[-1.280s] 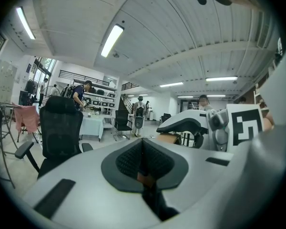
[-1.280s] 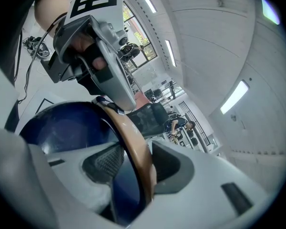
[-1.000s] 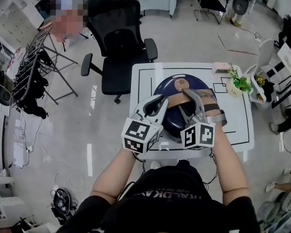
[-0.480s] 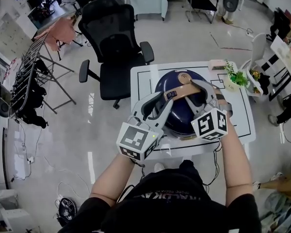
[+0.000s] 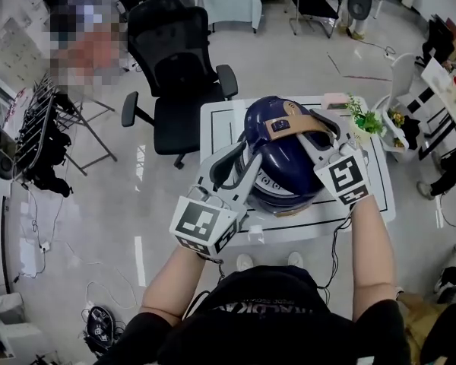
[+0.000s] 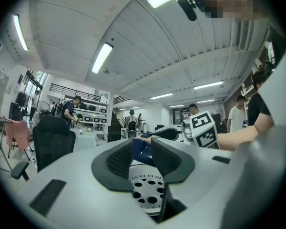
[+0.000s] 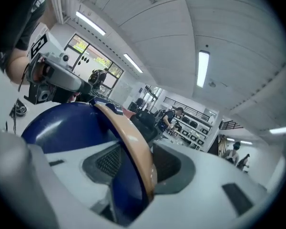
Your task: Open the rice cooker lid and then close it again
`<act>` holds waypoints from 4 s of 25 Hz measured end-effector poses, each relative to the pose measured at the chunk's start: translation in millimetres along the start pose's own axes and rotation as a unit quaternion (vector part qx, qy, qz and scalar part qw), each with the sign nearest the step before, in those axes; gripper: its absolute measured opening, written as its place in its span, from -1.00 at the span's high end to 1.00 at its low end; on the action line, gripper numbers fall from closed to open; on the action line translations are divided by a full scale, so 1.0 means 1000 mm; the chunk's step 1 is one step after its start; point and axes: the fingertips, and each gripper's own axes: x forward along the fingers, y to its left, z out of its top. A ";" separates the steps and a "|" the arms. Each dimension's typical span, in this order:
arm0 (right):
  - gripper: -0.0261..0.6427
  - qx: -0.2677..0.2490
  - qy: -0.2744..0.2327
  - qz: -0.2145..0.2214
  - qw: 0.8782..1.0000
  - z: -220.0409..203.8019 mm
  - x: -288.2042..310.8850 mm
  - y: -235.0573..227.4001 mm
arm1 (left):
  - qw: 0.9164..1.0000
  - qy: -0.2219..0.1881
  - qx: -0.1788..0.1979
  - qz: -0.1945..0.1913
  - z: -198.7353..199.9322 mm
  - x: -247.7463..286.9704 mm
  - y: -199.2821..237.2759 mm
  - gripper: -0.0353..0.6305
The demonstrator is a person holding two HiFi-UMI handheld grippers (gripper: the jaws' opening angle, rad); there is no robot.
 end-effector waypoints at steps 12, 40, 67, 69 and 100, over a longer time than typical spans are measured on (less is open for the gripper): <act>0.37 0.180 -0.093 -0.003 0.979 -0.019 -0.037 -0.077 | 0.999 -0.007 -0.012 0.050 0.000 0.009 -0.039 0.53; 0.39 0.325 -0.142 0.004 0.935 -0.103 -0.095 -0.143 | 0.995 0.015 -0.019 0.099 -0.028 0.054 -0.129 0.50; 0.32 0.289 -0.197 0.047 0.936 -0.081 -0.223 -0.104 | 0.996 0.005 -0.008 0.094 -0.027 0.064 -0.210 0.09; 0.32 0.290 -0.198 0.047 0.935 -0.080 -0.223 -0.104 | 0.995 0.004 -0.007 0.095 -0.026 0.063 -0.210 0.09; 0.32 0.310 -0.141 0.041 0.940 -0.099 -0.111 -0.141 | 0.988 0.004 -0.010 0.152 -0.024 0.041 -0.172 0.10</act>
